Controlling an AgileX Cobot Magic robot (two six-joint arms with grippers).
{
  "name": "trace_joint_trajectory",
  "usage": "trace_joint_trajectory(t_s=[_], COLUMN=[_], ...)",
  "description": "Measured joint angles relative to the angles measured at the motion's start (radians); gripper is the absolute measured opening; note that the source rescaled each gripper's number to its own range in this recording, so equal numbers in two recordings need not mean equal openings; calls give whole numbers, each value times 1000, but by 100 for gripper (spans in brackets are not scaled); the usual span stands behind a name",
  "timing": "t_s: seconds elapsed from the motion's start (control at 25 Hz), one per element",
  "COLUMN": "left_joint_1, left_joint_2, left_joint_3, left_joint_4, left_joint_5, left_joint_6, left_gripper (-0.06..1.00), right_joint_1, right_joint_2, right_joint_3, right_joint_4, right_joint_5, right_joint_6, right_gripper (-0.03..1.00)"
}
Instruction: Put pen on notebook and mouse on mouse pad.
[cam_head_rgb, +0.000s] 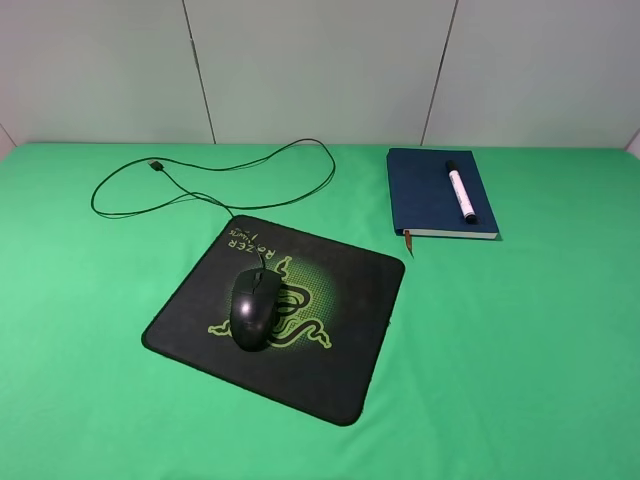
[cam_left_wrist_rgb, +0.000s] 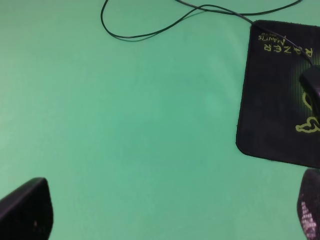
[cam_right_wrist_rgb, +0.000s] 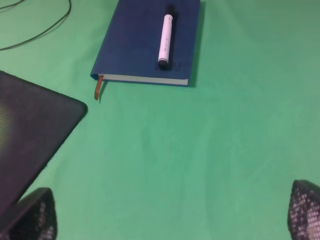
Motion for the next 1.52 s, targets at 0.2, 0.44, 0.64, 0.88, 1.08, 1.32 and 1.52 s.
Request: trace_joint_trajectory(t_s=[0.2,0.44,0.64,0.88,1.08,1.32,1.52], left_joint_1=[0,0,0,0,0,0,0], left_joint_2=[0,0,0,0,0,0,0], left_joint_3=[0,0,0,0,0,0,0], left_joint_4=[0,0,0,0,0,0,0], left_joint_5=[0,0,0,-1,-1,-1,-1], left_joint_6=[0,0,0,1,1,1,1], left_gripper=[95,95,95,95,95,95,95], right_joint_1=[0,-9,-37,-37,-37,-37,-37], right_joint_2=[-10,-107,-122,-122,-122,-122,-122], right_joint_3=[0,0,0,0,0,0,0], right_joint_4=[0,1,5,13,24,26,26], right_joint_5=[0,-1,-1,-1,-1,-1,-1], right_joint_6=[0,0,0,0,0,0,0], right_gripper=[100,100,100,100,100,100,100])
